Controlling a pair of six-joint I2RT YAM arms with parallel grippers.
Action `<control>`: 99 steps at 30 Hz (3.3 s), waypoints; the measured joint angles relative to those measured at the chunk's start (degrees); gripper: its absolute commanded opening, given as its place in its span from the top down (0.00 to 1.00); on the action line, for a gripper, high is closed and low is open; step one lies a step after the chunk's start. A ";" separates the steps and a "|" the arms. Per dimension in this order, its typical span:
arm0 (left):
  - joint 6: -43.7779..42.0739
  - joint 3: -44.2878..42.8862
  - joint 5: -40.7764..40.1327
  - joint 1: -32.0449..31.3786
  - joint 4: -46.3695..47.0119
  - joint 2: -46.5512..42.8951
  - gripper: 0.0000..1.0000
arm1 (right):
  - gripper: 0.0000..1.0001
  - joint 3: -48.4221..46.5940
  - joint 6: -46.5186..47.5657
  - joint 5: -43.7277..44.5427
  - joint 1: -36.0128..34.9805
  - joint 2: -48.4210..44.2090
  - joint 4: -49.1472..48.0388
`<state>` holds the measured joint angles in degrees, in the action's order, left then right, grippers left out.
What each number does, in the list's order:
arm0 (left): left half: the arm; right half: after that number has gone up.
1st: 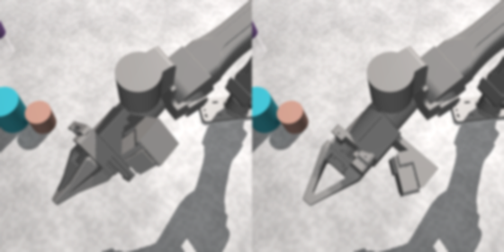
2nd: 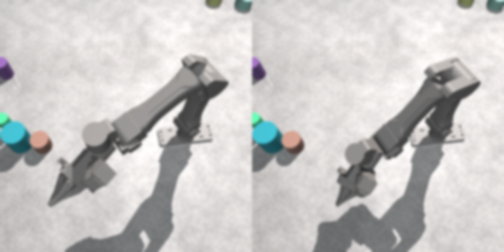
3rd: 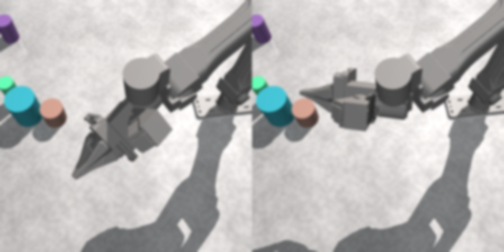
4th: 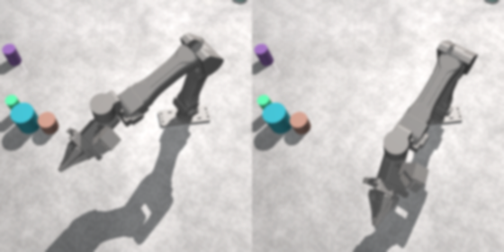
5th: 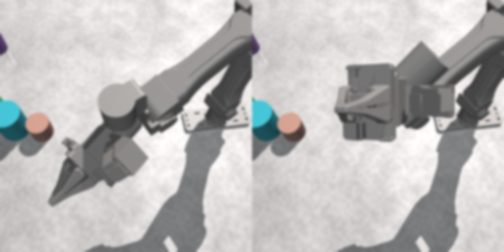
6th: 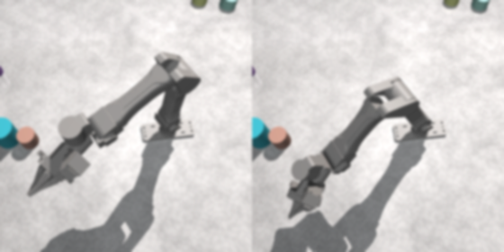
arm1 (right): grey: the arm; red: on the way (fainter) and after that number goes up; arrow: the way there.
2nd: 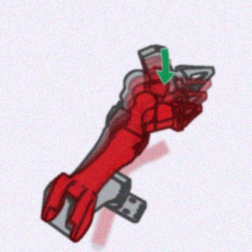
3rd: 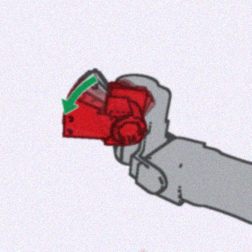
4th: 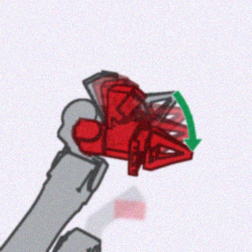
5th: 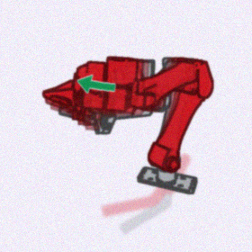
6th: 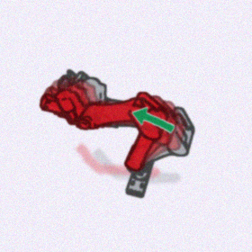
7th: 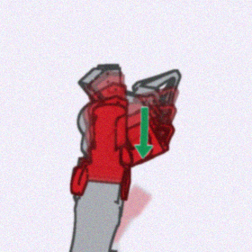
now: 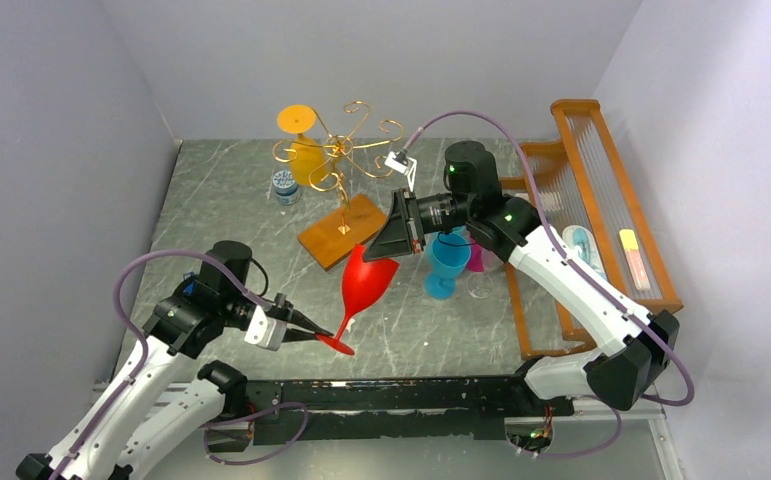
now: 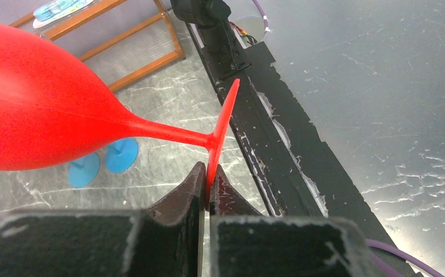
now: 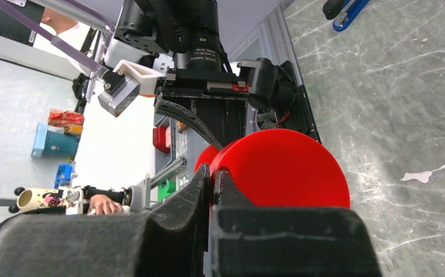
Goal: Take the wine glass off the wine glass rack
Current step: Place the wine glass at the center of the board.
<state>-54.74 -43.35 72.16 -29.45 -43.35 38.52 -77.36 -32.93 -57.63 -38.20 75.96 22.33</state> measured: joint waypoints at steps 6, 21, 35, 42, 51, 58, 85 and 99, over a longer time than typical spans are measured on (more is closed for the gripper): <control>0.11 0.00 -0.15 0.00 0.00 0.09 0.95 | 1.00 0.00 -0.61 -0.48 0.15 0.00 0.13; 0.13 -0.24 0.17 0.00 -0.09 0.35 0.95 | 0.79 0.00 0.90 -1.09 0.26 0.00 0.31; 2.43 -0.52 1.03 0.00 0.68 0.07 0.95 | 1.00 0.00 1.92 -3.10 0.39 0.00 -0.15; 4.81 -0.02 -0.02 0.00 1.84 -0.74 0.91 | 1.00 0.00 1.09 -3.43 0.35 0.02 -0.22; 8.48 1.38 -1.18 0.00 4.17 -0.79 0.65 | 1.00 -0.15 2.80 -1.42 0.20 -0.02 1.40; 9.81 1.36 -1.70 0.00 5.66 -0.68 0.60 | 1.00 -0.55 4.92 1.86 -0.50 -0.09 2.45; 38.23 7.06 -30.27 0.00 27.17 -14.25 0.04 | 1.00 5.66 11.89 19.87 -0.96 -8.90 5.38; 54.07 7.04 -62.71 0.00 28.87 -14.64 0.03 | 1.00 7.41 15.98 29.94 -6.45 -10.40 4.20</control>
<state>-0.67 -36.32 9.45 -29.45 -14.48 23.88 -69.95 -16.95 -27.68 -44.64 65.56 26.52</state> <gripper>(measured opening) 0.967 0.026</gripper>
